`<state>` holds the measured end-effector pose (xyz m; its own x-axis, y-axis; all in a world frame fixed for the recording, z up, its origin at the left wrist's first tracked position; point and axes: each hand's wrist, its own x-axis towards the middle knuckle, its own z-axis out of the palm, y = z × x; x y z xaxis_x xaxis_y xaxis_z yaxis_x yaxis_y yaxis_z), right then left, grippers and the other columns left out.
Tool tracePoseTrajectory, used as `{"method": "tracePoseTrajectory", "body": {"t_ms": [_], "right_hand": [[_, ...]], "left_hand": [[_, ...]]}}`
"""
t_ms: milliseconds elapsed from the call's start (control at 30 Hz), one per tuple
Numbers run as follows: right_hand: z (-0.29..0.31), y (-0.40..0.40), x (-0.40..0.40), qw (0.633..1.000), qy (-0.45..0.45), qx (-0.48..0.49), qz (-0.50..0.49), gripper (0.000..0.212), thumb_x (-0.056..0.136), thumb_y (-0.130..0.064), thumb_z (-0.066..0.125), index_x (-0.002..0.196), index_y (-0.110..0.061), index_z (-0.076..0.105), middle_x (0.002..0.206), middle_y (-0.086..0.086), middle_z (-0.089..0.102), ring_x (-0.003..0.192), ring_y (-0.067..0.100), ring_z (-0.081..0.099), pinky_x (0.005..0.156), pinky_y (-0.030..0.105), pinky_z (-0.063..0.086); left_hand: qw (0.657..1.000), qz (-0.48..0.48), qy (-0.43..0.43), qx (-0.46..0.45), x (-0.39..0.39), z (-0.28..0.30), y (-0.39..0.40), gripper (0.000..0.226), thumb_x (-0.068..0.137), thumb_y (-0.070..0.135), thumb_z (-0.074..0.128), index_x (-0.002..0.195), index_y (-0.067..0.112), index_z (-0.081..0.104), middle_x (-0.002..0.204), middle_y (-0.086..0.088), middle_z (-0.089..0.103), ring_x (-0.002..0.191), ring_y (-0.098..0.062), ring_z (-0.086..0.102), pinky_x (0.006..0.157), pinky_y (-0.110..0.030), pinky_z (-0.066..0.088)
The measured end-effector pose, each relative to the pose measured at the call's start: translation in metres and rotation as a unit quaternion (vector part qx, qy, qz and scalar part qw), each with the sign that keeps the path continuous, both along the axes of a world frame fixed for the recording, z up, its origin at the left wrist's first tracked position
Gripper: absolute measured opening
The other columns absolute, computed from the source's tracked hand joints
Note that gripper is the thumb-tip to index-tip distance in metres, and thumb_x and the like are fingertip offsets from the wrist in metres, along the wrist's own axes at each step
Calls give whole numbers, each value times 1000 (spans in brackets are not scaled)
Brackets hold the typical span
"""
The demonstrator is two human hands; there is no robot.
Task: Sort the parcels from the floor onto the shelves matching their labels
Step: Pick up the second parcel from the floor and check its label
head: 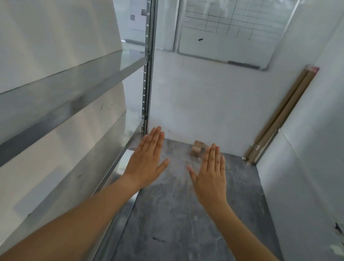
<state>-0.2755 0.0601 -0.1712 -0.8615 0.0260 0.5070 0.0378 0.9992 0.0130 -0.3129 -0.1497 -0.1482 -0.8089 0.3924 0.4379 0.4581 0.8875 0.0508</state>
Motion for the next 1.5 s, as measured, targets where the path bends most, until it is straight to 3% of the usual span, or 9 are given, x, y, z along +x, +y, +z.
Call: {"method": "tracePoseTrajectory", "body": {"t_ms": [67, 200, 433, 600, 967, 1067, 1167, 1367, 1500], "right_hand": [[-7, 11, -12, 1000, -10, 2, -2, 93, 105, -61, 4, 150, 13, 39, 159, 30, 36, 149, 41, 36, 125, 39, 0], [-20, 41, -46, 1000, -8, 0, -7, 90, 105, -60, 8, 150, 12, 39, 158, 29, 38, 148, 41, 38, 125, 38, 0], [-19, 119, -129, 1000, -15, 8, -27, 92, 106, -60, 4, 148, 13, 41, 156, 31, 41, 146, 41, 41, 125, 39, -1], [-25, 160, -169, 999, -23, 30, -19, 93, 105, -61, 3, 150, 12, 40, 158, 29, 39, 148, 39, 37, 125, 39, -1], [-38, 215, -274, 999, -28, 12, -42, 85, 106, -58, 15, 151, 12, 34, 159, 30, 36, 148, 40, 36, 126, 38, 1], [-41, 220, -307, 998, -25, 10, -49, 84, 101, -56, 28, 150, 11, 38, 158, 30, 38, 147, 40, 39, 126, 41, 13], [-40, 222, -341, 998, -29, 15, -56, 87, 105, -59, 14, 150, 11, 41, 158, 28, 40, 147, 38, 40, 124, 44, 23], [-44, 236, -409, 996, -21, 34, -82, 83, 99, -54, 31, 148, 13, 42, 156, 30, 41, 145, 41, 42, 125, 39, 4], [-49, 248, -442, 996, -22, 31, -81, 81, 99, -53, 34, 149, 11, 43, 157, 28, 41, 145, 40, 42, 125, 42, 13]], "left_hand": [[1000, -2, 7, -6, -15, -4, 13, 81, 98, 53, 24, 155, -3, 13, 165, -19, 9, 153, -26, 4, 122, -30, -11], [999, -29, -13, -5, -53, -18, 47, 86, 94, 58, 17, 154, 4, -10, 164, -11, -16, 153, -21, -15, 123, -32, -13], [1000, -19, -2, -18, -140, -18, 120, 84, 97, 57, 25, 154, 2, -2, 165, -16, -1, 153, -23, -3, 120, -28, -20], [999, -36, -4, -4, -181, -19, 161, 85, 96, 60, 15, 154, 4, -12, 164, -12, -17, 153, -22, -15, 121, -31, -18], [998, -48, -17, -21, -293, -36, 223, 88, 96, 61, 24, 156, 2, 0, 166, -14, -5, 154, -21, -9, 122, -36, -8], [998, -53, -24, -16, -333, -39, 232, 90, 93, 63, 19, 156, 3, -3, 166, -12, -9, 153, -24, -11, 122, -35, -10], [998, -57, -28, -10, -377, -41, 238, 92, 91, 66, 17, 157, 4, -2, 166, -12, -8, 153, -23, -10, 122, -36, -10], [996, -78, -22, -26, -455, -46, 255, 93, 92, 66, 20, 157, 2, 8, 166, -14, 2, 154, -26, 1, 122, -39, -4], [995, -90, -34, -35, -493, -51, 266, 93, 91, 66, 23, 157, 2, 8, 167, -15, 3, 154, -27, 2, 122, -40, -2]]}}
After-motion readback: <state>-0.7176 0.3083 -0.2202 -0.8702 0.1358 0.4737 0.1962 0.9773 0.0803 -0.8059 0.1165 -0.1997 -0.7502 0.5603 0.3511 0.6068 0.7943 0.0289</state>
